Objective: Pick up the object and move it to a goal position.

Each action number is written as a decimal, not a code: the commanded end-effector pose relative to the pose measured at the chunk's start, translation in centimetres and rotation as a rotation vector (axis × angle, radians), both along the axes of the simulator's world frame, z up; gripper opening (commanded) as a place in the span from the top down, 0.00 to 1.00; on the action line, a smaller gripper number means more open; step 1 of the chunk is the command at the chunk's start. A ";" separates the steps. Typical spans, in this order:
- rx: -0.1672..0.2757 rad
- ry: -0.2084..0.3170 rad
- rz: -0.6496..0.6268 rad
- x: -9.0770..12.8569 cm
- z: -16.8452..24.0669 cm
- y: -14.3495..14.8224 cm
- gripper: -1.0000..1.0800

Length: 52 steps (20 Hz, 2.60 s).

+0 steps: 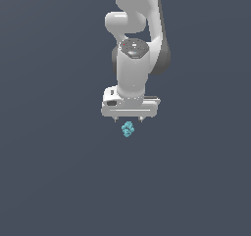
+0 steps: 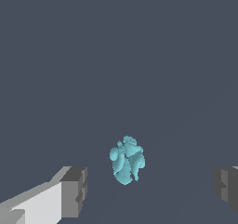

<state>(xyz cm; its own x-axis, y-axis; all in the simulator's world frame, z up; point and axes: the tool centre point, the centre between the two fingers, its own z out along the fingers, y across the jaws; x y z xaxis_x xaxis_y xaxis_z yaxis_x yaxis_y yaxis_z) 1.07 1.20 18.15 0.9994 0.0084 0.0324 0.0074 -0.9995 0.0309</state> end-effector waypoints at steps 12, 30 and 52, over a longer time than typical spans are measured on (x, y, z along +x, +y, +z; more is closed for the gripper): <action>-0.025 0.020 -0.020 -0.2 0.6 -2.8 0.04; 0.023 0.025 -0.208 -3.0 -6.7 -0.3 0.04; 0.035 0.028 -0.280 -4.4 -12.8 0.4 0.04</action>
